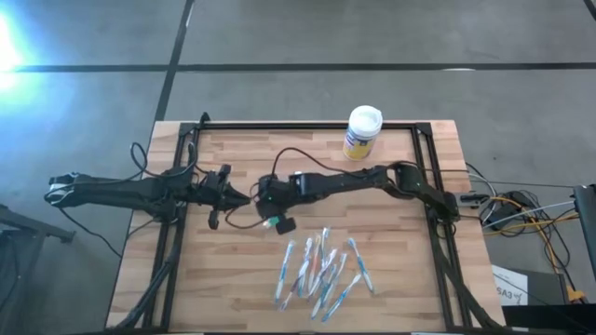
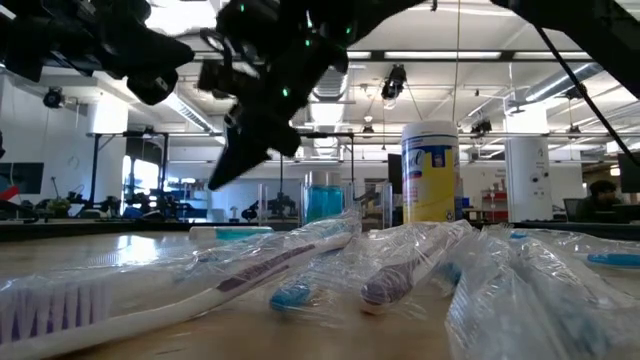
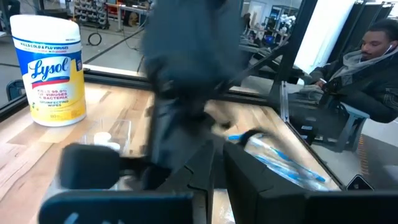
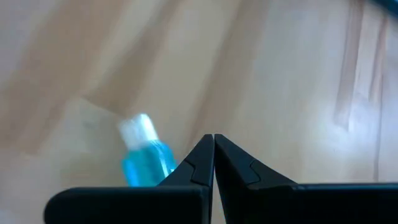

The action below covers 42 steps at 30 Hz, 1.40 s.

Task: Pick & Place toothbrushing station
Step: Put the blue mouthwash into the transparent organizer

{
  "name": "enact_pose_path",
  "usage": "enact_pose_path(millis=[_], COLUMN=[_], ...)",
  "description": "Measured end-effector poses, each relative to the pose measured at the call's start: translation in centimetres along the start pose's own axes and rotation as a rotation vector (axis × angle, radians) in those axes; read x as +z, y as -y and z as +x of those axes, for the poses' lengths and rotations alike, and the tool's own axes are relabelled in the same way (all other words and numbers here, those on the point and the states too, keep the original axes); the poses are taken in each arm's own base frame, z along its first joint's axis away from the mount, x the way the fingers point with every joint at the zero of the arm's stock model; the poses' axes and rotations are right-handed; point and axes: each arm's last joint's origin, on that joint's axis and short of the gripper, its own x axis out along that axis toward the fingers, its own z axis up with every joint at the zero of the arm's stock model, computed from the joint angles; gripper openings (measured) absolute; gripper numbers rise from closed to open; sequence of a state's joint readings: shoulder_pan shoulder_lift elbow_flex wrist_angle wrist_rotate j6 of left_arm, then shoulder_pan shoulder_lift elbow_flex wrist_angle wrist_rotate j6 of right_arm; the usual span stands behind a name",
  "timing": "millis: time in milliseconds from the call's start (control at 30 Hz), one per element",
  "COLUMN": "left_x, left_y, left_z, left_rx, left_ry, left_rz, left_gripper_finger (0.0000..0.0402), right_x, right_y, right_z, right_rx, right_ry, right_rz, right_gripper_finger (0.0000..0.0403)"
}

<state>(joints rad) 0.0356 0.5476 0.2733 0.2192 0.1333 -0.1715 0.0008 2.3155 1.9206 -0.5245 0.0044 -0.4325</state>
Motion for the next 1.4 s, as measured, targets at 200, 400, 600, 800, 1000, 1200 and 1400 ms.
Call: enact_pose_path(millis=[200, 400, 600, 800, 1000, 1200, 1400], left_x=[0.0, 0.0, 0.0, 0.0, 0.0, 0.0, 0.0], left_y=[0.0, 0.0, 0.0, 0.0, 0.0, 0.0, 0.0], left_z=[0.0, 0.0, 0.0, 0.0, 0.0, 0.0, 0.0], left_rx=[0.000, 0.002, 0.000, 0.000, 0.000, 0.000, 0.000], left_ry=[-0.003, 0.001, 0.001, 0.000, 0.000, 0.000, 0.000], left_rz=[0.001, 0.015, 0.018, 0.017, 0.016, 0.015, 0.015], left_gripper_finger=[0.0037, 0.0037, 0.0037, 0.0037, 0.0037, 0.0037, 0.0037], right_x=[-1.6, -2.6, -2.7, -2.6, -1.9, -1.6, -1.7], right_y=[0.3, -0.2, -1.1, -2.3, -4.2, -5.0, -4.8], right_z=[2.0, 2.5, 2.5, 2.8, 2.8, 2.8, 2.8], right_rx=[0.016, 0.063, 0.124, 0.152, 0.174, 0.185, 0.119], right_ry=[-0.047, -0.128, -0.149, -0.167, -0.163, -0.165, -0.197], right_rz=[-0.033, -0.068, -0.068, -0.083, -0.075, -0.081, -0.077], right_gripper_finger=[0.0008, 0.0008, 0.0008, 0.0008, 0.0008, 0.0008, 0.0008])
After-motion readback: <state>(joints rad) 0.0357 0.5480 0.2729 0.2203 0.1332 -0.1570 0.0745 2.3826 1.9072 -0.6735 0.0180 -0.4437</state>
